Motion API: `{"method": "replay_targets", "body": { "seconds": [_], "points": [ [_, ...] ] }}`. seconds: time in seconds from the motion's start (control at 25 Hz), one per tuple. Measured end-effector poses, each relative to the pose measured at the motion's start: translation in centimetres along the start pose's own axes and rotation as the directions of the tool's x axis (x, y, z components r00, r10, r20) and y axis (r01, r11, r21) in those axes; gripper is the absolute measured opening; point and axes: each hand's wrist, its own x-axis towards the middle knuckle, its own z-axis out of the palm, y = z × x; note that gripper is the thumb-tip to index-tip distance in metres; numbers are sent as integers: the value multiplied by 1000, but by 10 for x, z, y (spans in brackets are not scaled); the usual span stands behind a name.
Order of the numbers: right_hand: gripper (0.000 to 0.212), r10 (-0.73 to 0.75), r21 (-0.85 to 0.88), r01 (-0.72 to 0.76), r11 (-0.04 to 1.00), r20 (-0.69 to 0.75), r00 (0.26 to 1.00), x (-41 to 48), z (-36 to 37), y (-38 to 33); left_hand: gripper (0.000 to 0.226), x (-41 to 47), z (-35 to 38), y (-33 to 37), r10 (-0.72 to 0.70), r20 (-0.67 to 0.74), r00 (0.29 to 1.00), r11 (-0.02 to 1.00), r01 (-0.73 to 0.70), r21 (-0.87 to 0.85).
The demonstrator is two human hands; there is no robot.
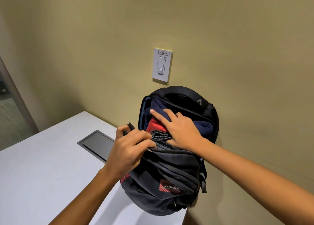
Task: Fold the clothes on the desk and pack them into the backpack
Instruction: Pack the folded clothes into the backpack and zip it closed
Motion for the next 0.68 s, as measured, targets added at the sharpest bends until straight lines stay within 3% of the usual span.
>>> {"method": "replay_targets", "body": {
  "seconds": [0.24, 0.4, 0.68],
  "points": [
    [110, 24, -68, -22, 997, 21, 999, 14, 15, 18, 31, 29, -25, -22, -39, -40, 998, 993, 43, 113],
    [95, 4, -136, -7, 991, -17, 1000, 10, 38, 10, 23, 35, -16, -16, -96, 39, 995, 995, 95, 30],
    [97, 11, 100, -6, 995, -43, 999, 13, 24, 20, 18, 23, -14, -19, -1, 102, 995, 999, 7, -54]
  ]
}}
